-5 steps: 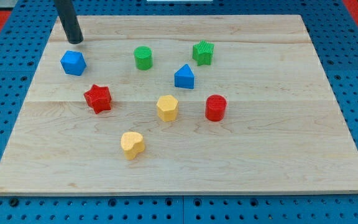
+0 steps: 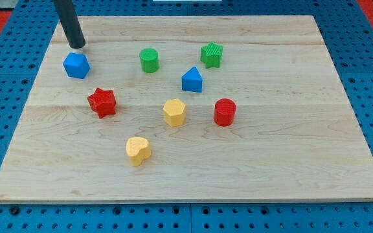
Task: Slide the blue cube down a bit
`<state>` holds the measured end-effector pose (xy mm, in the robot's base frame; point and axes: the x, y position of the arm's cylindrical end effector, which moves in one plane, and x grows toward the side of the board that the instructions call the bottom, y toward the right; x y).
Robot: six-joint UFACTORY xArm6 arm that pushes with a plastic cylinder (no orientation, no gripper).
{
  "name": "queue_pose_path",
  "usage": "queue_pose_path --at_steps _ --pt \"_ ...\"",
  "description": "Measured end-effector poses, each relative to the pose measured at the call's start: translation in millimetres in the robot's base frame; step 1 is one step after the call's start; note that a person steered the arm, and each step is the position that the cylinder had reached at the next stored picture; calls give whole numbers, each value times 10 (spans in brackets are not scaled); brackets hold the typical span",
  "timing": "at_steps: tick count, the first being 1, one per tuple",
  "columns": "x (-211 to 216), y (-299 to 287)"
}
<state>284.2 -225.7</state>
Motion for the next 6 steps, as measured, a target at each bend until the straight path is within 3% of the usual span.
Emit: queue_pose_path --at_steps 6 --pt "672 444"
